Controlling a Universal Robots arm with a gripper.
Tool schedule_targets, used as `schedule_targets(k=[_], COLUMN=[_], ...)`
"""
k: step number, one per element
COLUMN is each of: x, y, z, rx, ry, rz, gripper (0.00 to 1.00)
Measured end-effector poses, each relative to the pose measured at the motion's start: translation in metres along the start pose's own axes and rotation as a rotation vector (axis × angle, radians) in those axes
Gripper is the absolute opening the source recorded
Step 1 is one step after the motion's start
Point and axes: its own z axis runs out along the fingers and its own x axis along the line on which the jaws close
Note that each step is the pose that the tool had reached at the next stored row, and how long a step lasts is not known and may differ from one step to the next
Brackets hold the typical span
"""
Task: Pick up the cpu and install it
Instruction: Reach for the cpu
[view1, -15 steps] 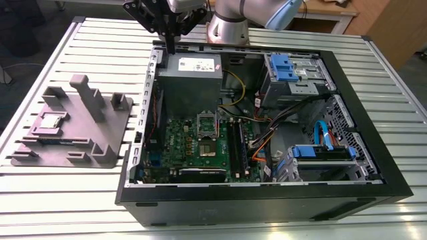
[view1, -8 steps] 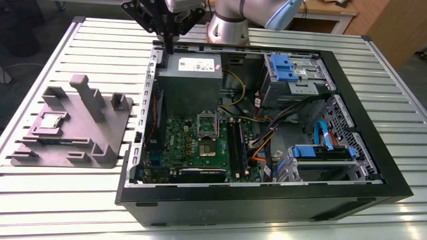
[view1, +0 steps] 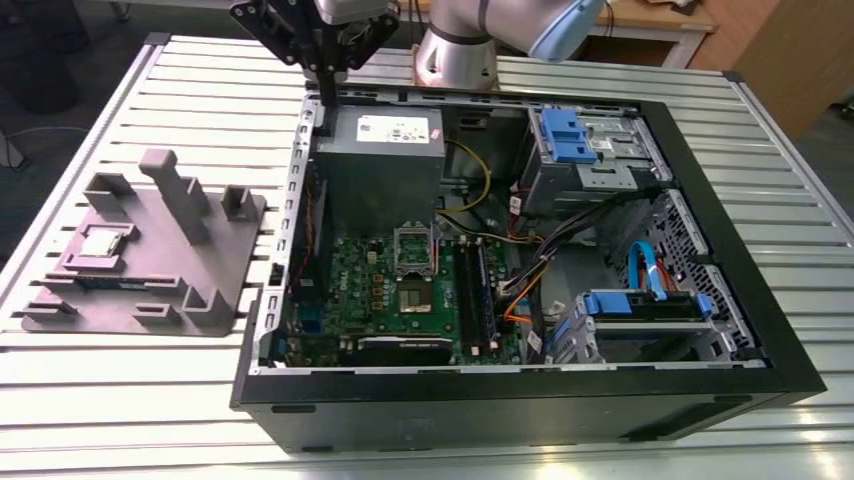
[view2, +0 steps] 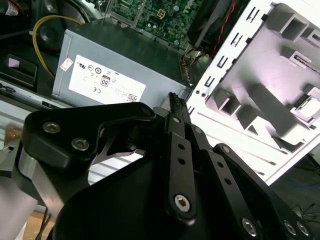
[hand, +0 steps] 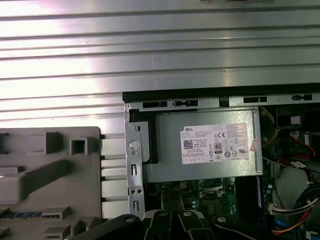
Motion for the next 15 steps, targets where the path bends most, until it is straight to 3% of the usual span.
schedule_targets(k=[15], x=[0.006], y=[-0.0004], z=[-0.0002], rx=[-0.0001], ry=[0.0], rz=[0.0], gripper=[0.1])
